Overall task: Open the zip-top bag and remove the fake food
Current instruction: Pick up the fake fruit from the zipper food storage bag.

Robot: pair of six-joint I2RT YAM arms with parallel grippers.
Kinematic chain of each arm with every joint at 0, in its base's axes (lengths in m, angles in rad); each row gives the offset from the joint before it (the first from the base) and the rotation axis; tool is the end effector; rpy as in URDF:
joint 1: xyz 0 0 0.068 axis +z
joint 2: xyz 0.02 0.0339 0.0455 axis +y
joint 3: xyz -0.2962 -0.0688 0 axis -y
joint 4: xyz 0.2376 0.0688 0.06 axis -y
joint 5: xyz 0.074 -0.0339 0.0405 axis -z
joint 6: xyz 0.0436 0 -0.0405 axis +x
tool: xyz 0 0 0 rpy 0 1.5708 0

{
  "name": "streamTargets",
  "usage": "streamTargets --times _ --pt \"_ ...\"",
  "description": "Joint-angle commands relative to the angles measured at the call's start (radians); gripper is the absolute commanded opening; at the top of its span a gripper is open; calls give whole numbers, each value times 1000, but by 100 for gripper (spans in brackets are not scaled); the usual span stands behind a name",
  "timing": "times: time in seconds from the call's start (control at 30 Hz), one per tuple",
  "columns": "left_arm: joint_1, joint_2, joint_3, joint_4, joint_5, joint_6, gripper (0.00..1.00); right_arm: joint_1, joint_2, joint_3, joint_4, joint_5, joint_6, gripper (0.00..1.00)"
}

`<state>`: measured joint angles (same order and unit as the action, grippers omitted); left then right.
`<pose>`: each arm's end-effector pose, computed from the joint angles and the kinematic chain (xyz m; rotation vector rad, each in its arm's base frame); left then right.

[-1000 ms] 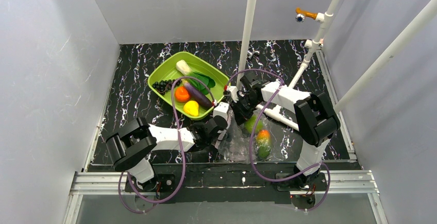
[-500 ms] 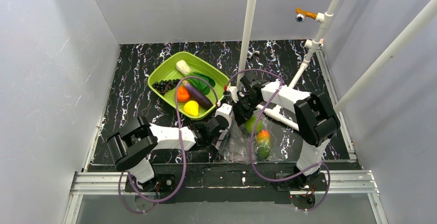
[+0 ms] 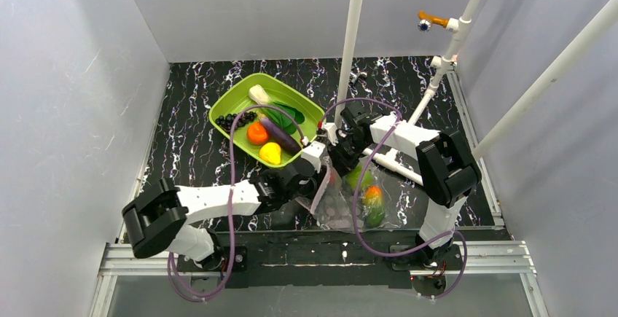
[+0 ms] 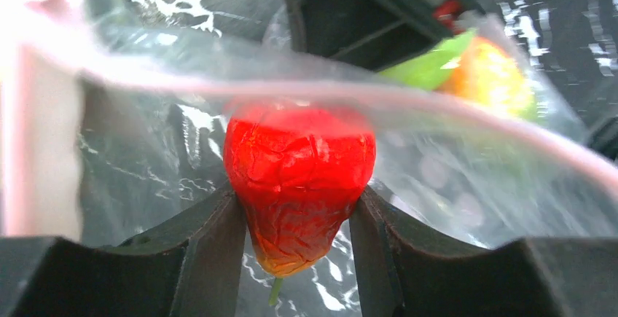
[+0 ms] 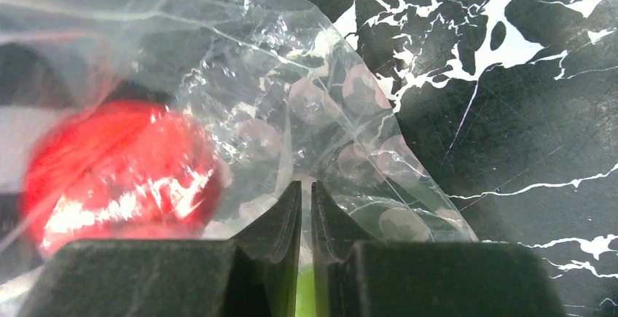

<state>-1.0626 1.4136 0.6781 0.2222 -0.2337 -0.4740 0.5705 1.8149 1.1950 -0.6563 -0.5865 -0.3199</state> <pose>0.1507 -0.2497 0.2340 0.4802 2.0900 -0.6880 0.2831 0.2103 0.2062 -1.3158 2.4671 0.8886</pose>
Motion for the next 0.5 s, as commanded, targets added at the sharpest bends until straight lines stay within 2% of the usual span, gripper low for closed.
streamTargets --times 0.0,0.17,0.47 --pt "0 -111 -21 -37 99 -27 0 -7 -26 25 -25 -21 -21 16" --pt "0 -168 -45 -74 160 -67 0 -8 -26 24 -26 -15 -26 16" --pt "1 -268 -25 -188 133 -129 0 -11 -28 19 -25 -4 -31 16"
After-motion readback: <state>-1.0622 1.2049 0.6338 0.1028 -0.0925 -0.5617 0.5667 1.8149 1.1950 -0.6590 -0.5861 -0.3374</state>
